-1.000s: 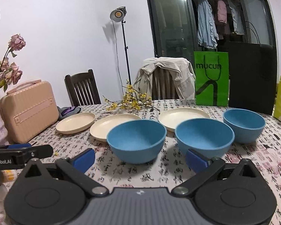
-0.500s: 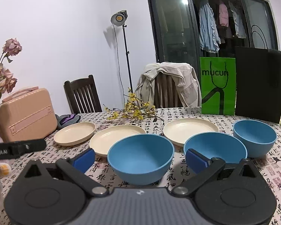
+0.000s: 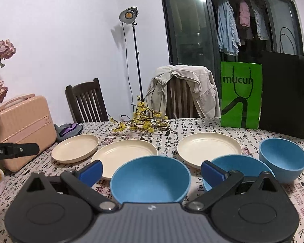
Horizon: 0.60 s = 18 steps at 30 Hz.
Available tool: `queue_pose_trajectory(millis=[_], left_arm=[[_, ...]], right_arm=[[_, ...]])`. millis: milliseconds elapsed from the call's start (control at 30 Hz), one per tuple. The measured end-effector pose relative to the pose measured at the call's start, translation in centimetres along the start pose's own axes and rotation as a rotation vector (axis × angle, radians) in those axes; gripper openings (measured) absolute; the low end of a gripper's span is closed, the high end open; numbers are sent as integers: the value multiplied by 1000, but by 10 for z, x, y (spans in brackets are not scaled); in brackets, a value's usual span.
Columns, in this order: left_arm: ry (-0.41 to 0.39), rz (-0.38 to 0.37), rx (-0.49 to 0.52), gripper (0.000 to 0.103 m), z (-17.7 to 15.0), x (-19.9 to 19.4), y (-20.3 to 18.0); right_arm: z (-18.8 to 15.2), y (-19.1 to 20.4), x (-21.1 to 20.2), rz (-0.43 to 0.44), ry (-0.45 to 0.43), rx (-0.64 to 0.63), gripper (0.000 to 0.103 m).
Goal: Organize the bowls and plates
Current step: 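Move both tools forward toward the cream plates beside the blue bowls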
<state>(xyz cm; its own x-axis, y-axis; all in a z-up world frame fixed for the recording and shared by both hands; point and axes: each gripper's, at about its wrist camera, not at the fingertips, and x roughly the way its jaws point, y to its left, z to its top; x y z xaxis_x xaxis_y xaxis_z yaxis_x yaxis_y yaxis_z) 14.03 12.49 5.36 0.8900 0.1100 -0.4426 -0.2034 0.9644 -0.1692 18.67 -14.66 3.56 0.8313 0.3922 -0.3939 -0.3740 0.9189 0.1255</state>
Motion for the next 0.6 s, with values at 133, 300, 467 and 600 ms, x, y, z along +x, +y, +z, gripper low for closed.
queue_pose_trajectory(millis=[133, 300, 467, 600], left_arm=[[22, 20, -26, 103, 7, 12, 7], [39, 38, -47, 103, 16, 27, 12], [58, 58, -74, 103, 26, 41, 21], [60, 77, -91, 103, 32, 51, 29]], right_arm=[[7, 5, 10, 1, 0, -10, 103], [16, 12, 26, 13, 16, -16, 103], [26, 22, 43, 21, 34, -28, 103], [31, 28, 56, 18, 45, -33, 103]])
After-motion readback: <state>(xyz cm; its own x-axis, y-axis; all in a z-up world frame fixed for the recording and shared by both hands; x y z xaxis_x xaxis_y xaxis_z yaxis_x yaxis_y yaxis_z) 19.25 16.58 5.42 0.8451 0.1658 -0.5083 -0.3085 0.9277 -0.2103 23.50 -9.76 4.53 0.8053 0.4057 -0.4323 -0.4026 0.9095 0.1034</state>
